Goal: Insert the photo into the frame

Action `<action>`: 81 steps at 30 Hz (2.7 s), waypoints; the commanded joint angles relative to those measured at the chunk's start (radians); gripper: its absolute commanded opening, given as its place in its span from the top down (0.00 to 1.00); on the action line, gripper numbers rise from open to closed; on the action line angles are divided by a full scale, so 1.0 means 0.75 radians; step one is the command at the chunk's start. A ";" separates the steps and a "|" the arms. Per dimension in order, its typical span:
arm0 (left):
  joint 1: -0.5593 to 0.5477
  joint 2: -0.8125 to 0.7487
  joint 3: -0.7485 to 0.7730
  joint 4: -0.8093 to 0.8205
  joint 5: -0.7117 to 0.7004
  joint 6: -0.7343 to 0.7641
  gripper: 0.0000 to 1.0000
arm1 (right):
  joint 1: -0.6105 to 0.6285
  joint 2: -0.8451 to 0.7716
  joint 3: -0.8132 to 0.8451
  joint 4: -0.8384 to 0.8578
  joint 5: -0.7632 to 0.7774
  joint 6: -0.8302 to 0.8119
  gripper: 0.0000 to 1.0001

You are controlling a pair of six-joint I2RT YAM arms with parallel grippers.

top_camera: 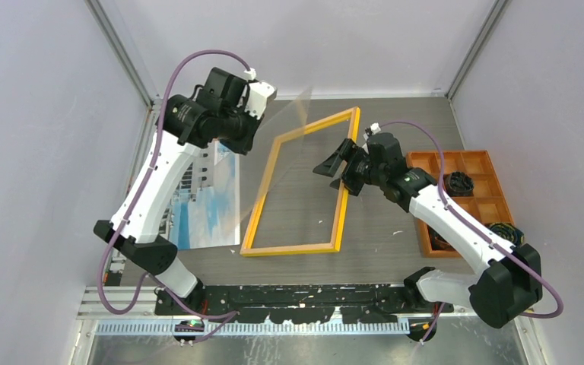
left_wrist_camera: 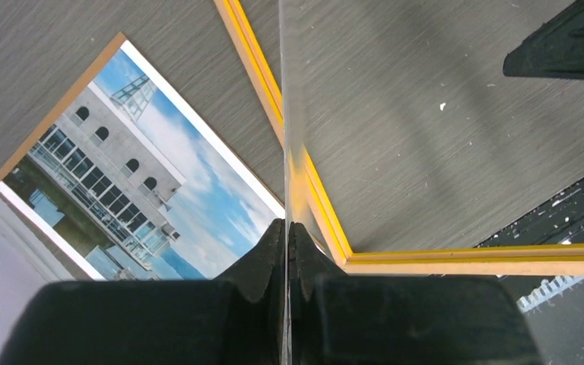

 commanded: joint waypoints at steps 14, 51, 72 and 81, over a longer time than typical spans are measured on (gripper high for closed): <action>-0.010 -0.143 0.226 0.173 -0.444 0.333 0.99 | -0.039 0.210 -0.009 -0.316 0.289 -0.451 0.39; -0.071 -0.232 -0.671 0.405 0.047 -0.006 0.99 | -0.074 0.120 0.044 0.101 0.129 -0.005 0.00; -0.225 -0.052 -0.978 0.665 0.386 -0.192 0.81 | 0.111 0.403 -0.243 0.743 0.218 0.582 0.00; -0.226 -0.062 -0.922 0.595 0.562 -0.169 0.32 | 0.114 0.577 -0.276 0.827 0.162 0.615 0.23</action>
